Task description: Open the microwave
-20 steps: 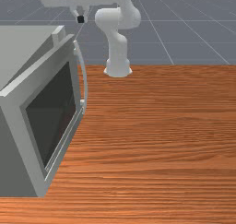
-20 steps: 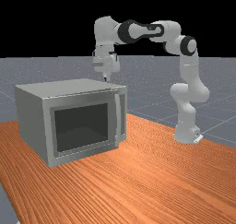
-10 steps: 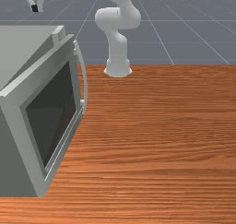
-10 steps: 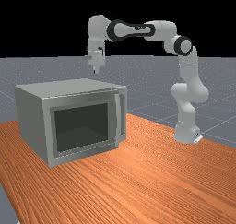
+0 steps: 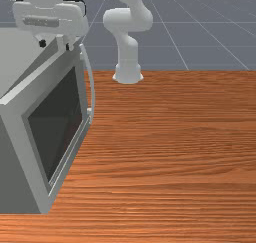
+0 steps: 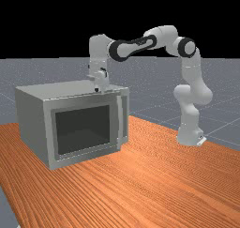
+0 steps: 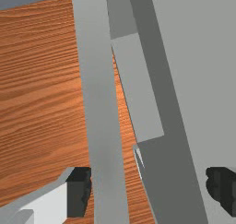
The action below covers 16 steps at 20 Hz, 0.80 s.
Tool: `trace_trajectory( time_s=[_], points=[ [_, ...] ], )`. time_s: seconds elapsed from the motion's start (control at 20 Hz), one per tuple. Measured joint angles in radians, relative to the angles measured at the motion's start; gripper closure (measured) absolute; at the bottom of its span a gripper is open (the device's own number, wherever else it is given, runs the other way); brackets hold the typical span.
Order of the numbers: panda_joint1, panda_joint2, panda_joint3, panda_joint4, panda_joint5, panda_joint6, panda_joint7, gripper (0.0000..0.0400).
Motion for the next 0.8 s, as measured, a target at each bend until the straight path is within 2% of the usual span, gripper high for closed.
trace_trajectory(
  time_s=[0.15, 0.45, 0.8],
  points=[
    [0.013, -0.032, 0.005, -0.052, -0.009, 0.066, 0.011, 0.0],
    [-0.013, -0.062, 0.056, -0.099, -0.041, 0.126, 0.049, 0.0],
    [-0.105, -0.071, 0.16, -0.109, -0.071, 0.144, 0.098, 0.0]
  ],
)
